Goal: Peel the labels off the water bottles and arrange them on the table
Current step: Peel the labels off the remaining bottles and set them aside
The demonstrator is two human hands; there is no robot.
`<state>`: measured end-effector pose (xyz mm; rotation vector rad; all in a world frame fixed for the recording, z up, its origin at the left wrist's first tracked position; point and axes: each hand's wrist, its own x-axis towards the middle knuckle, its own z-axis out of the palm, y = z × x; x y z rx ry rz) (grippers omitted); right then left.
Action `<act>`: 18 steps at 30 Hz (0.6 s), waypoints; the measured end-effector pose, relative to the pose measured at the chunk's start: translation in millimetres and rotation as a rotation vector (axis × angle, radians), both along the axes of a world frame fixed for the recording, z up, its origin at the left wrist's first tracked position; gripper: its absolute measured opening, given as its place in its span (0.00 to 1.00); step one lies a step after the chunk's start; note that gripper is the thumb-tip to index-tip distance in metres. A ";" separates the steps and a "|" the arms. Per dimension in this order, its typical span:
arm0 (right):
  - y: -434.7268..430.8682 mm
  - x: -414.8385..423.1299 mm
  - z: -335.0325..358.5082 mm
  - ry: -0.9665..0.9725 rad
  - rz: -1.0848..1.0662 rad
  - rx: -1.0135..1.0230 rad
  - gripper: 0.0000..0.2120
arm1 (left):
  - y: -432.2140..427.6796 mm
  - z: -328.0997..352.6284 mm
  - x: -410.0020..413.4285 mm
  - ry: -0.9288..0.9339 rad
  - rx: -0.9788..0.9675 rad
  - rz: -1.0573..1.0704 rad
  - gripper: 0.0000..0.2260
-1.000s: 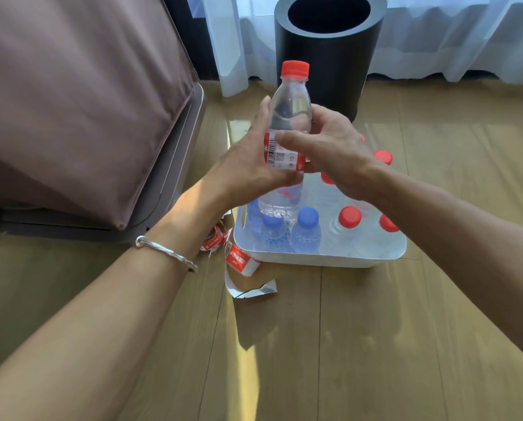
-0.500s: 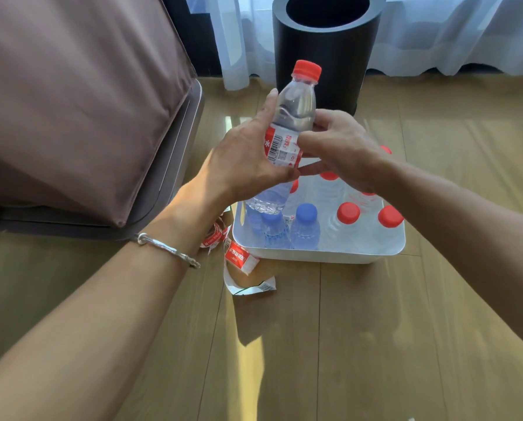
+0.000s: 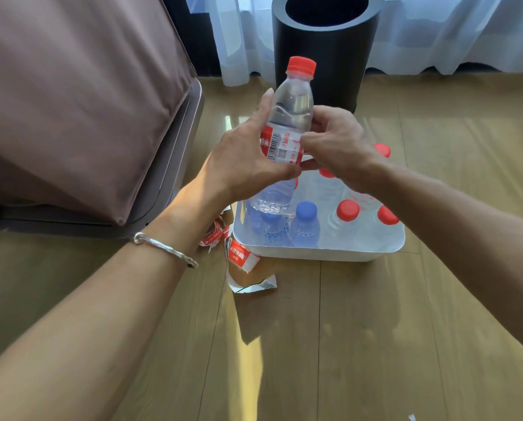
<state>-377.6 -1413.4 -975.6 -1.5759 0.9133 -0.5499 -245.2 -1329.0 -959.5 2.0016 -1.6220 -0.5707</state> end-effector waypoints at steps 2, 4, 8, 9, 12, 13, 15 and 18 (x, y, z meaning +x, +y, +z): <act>-0.6 -1.6 -0.8 -0.016 -0.026 -0.001 0.13 | -1.0 0.9 -2.3 -0.011 -0.005 -0.003 0.48; -1.3 -3.0 0.9 -0.043 0.007 0.048 0.13 | -0.4 1.1 -2.6 -0.026 -0.011 0.006 0.48; -0.7 -2.1 2.7 -0.061 0.051 0.090 0.13 | -1.2 0.7 -0.5 -0.035 -0.002 0.008 0.48; 0.5 -1.1 2.4 -0.051 0.043 0.064 0.13 | -1.0 0.0 -0.5 -0.028 0.000 0.012 0.48; 2.4 -0.3 1.2 -0.009 0.017 -0.016 0.13 | 1.0 -1.8 -2.4 0.004 0.004 0.035 0.49; 2.9 -0.8 1.5 -0.001 0.010 -0.030 0.12 | 1.2 -2.8 -2.8 0.016 0.003 0.039 0.49; 2.6 -1.5 0.7 0.003 0.008 -0.041 0.11 | 1.2 -4.9 -2.7 0.049 -0.002 0.041 0.49; 1.8 -0.9 -0.3 -0.003 0.006 -0.038 0.14 | 0.7 -8.3 -4.0 0.057 -0.018 0.040 0.50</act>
